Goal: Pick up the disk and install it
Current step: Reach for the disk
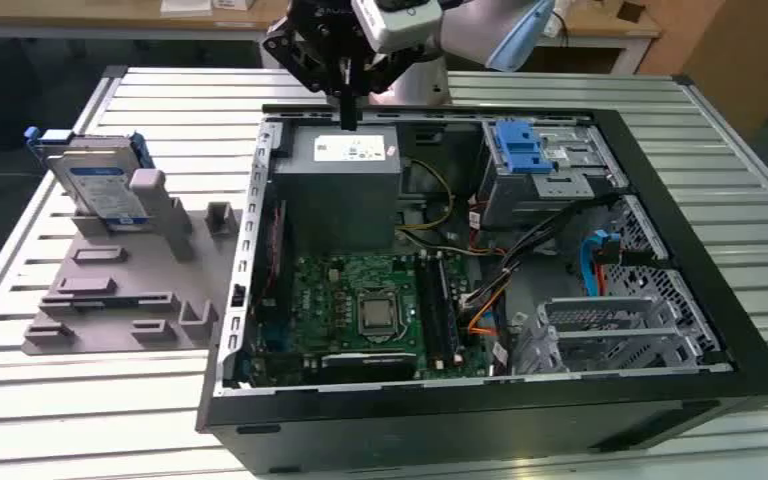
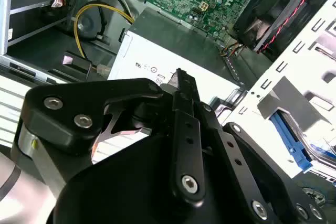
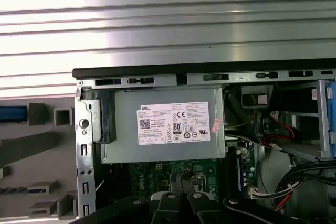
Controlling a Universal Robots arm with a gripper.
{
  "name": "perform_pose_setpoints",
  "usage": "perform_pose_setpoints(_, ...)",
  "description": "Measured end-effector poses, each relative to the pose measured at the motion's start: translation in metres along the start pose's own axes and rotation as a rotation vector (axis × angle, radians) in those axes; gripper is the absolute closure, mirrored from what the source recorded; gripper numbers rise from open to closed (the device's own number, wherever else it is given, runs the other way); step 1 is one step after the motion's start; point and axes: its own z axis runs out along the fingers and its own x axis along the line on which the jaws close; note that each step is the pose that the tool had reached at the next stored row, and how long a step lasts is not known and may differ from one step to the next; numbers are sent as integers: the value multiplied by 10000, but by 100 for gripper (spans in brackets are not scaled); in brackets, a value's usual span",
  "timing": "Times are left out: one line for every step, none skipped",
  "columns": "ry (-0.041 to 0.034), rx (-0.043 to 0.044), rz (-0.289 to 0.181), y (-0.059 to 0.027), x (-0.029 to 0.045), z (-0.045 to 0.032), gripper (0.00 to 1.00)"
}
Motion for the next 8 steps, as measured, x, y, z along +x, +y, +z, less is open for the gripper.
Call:
perform_pose_setpoints(0, 0, 0, 0, 0, 0, 89)
perform_pose_setpoints(0, 0, 0, 0, 0, 0, 89)
perform_pose_setpoints(0, 0, 0, 0, 0, 0, 89)
perform_pose_setpoints(0, 0, -1, 0, 0, 0, 89)
perform_pose_setpoints(0, 1, 0, 0, 2, 0, 89)
perform_pose_setpoints(1, 1, 1, 0, 4, 0, 89)
perform_pose_setpoints(0, 1, 2, 0, 8, 0, 89)
perform_pose_setpoints(0, 0, 1, 0, 10, 0, 89)
